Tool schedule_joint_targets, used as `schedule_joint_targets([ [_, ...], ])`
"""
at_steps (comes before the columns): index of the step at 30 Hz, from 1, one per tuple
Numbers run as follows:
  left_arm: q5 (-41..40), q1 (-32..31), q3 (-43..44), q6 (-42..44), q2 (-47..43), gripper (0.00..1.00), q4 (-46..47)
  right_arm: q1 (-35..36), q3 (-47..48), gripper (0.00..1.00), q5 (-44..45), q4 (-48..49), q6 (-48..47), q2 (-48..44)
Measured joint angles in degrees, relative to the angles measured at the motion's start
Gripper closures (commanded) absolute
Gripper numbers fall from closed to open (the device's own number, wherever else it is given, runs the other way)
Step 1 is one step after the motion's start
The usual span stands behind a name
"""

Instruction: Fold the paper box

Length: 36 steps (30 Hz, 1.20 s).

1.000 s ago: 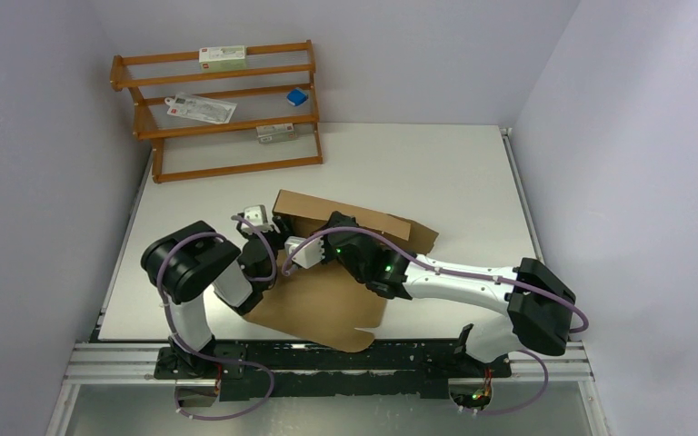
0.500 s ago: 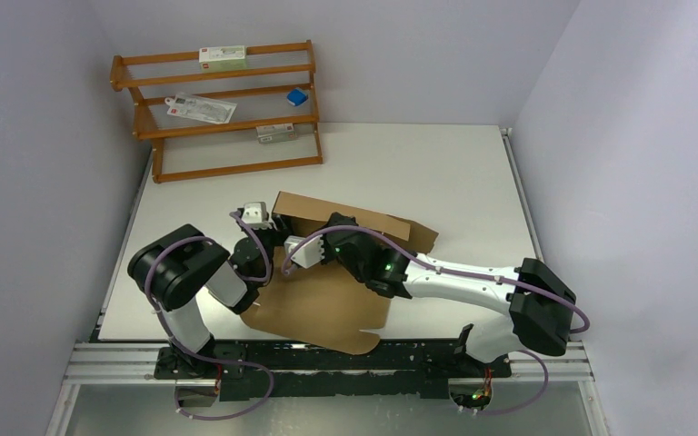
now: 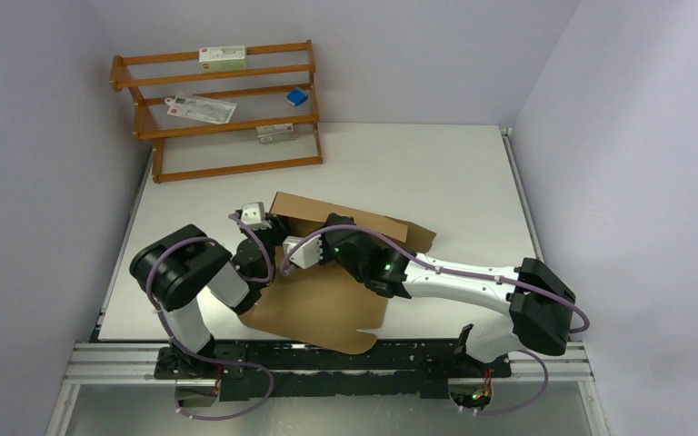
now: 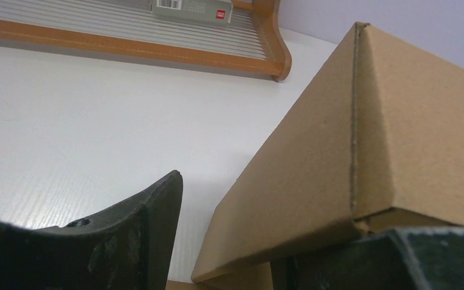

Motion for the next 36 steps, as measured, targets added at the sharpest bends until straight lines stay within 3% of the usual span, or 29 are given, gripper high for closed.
schedule_joint_targets([
  [11,-6.6,-1.7,0.6,2.8,-0.1,0.49,0.0,0.0,0.5,1.0,-1.0,-0.1,0.7,0.0],
  [20,-10.3,-2.6,1.6,3.8,-0.1,0.38,0.0,0.0,0.6,1.0,-0.9,0.2,0.9,0.0],
  [25,-10.1,-2.6,0.6,4.3,-0.8,0.33,0.0,0.0,0.6,0.9,-0.6,0.0,1.1,0.0],
  [36,-8.3,-1.6,-3.8,4.4,-12.0,0.23,-3.1,0.7,0.7,0.46,-2.3,-2.8,4.9,-1.0],
])
